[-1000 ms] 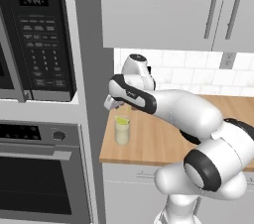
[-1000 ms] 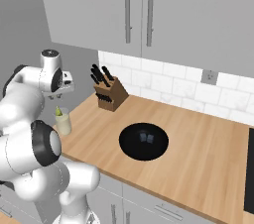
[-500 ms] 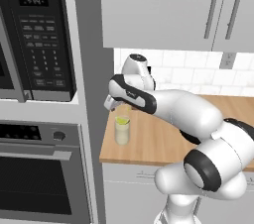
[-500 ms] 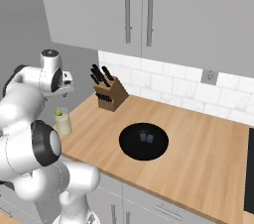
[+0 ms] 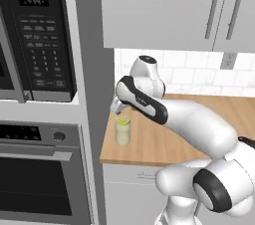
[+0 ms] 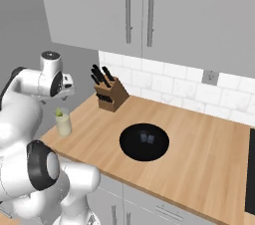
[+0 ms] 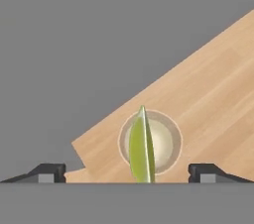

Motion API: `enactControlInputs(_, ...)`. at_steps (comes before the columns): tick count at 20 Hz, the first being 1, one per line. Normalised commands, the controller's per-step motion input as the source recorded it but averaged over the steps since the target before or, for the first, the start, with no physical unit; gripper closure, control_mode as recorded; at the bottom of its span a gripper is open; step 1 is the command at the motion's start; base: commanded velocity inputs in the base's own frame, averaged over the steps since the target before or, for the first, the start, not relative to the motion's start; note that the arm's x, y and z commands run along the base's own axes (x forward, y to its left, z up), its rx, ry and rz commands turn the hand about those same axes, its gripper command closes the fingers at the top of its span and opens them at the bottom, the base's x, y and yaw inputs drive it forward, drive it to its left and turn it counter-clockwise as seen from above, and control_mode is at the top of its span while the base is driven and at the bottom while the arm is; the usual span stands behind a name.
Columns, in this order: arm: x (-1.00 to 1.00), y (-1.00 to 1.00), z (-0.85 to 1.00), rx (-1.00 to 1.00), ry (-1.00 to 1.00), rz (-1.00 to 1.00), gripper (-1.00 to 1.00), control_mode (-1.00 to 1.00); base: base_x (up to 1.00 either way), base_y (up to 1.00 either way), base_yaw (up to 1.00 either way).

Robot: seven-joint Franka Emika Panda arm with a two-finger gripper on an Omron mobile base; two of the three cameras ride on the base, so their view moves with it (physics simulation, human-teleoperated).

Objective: Grab a lemon wedge from the fridge and one ice cube from the ice bowl, and put them in the glass of lemonade.

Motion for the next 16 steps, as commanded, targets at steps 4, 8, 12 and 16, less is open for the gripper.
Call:
enactControlInputs(4, -0.2, -0.41, 0.0, 0.04, -0.01, 0.0, -1.0, -1.0, 0.0, 0.0, 0.0)
enactControlInputs(8, -0.15, -0.61, 0.0, 0.06, 0.0, 0.0, -1.0, -1.0, 0.0, 0.0, 0.0)
enactControlInputs(12, -0.17, -0.68, 0.26, -0.01, 0.04, -0.01, -1.0, -1.0, 0.0, 0.0, 0.0)
enactControlInputs(16, -0.13, -0.68, 0.27, -0.21, 0.18, -0.17, -1.0, -1.0, 0.0, 0.0, 0.0)
